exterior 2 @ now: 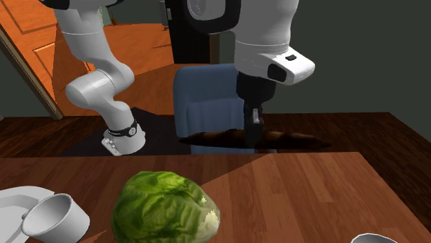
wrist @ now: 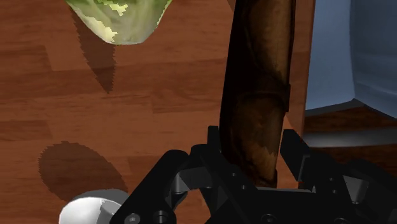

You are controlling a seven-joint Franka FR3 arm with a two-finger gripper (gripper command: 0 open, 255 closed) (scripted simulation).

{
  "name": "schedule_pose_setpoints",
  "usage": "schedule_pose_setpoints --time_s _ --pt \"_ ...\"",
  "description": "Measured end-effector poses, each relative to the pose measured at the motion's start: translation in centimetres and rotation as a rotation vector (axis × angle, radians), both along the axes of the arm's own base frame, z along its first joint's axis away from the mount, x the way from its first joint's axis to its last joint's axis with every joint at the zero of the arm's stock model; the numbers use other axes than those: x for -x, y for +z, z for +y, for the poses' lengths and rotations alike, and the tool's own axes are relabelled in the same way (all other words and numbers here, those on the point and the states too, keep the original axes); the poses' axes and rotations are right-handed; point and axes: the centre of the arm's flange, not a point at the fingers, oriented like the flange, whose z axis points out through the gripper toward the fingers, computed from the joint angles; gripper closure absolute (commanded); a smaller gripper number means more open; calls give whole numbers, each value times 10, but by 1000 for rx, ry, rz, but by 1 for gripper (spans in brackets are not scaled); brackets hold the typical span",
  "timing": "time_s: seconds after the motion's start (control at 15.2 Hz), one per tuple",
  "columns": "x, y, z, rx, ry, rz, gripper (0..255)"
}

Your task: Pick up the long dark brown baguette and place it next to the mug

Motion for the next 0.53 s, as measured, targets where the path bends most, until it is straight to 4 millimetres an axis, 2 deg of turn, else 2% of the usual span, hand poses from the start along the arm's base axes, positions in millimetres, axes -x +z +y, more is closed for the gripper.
schedule_pose_setpoints --time_s 0.53 --pt "100 0 -31 0 0 -1 255"
